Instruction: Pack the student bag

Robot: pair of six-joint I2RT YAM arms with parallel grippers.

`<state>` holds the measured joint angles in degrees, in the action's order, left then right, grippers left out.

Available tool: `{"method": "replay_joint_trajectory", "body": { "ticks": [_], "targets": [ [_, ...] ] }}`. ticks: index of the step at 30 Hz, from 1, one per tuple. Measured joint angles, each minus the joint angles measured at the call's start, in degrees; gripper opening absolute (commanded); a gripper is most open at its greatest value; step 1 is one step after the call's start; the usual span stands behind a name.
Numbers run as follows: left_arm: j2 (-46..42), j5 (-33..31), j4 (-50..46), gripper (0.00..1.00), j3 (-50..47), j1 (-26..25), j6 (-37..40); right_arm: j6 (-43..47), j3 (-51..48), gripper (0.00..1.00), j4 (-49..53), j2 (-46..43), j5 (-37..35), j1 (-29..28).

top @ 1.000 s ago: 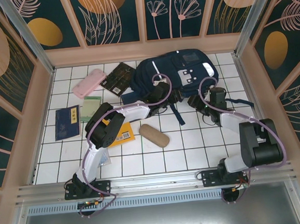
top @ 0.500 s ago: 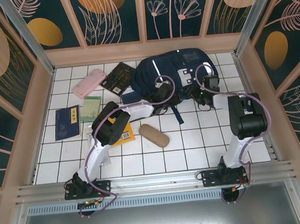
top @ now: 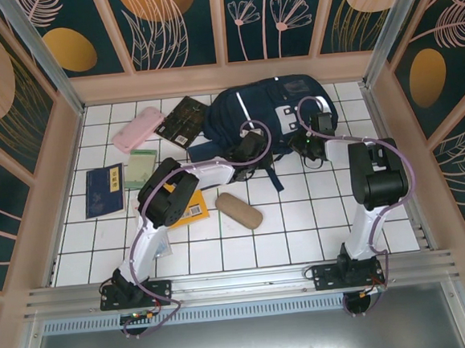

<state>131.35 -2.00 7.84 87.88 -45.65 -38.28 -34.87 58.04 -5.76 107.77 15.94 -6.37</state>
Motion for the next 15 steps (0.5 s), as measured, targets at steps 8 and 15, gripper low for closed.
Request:
{"method": "replay_joint_trajectory", "body": {
  "ticks": [8,15],
  "targets": [
    [0.2,1.7,-2.9,0.19,3.6,-0.7,9.1,0.0,0.9,0.13,1.2,0.4,0.0,0.0],
    [1.6,1.6,-5.4,0.20,9.6,-2.7,14.9,0.0,1.2,0.14,1.6,0.6,0.1,0.0]
  ]
}}
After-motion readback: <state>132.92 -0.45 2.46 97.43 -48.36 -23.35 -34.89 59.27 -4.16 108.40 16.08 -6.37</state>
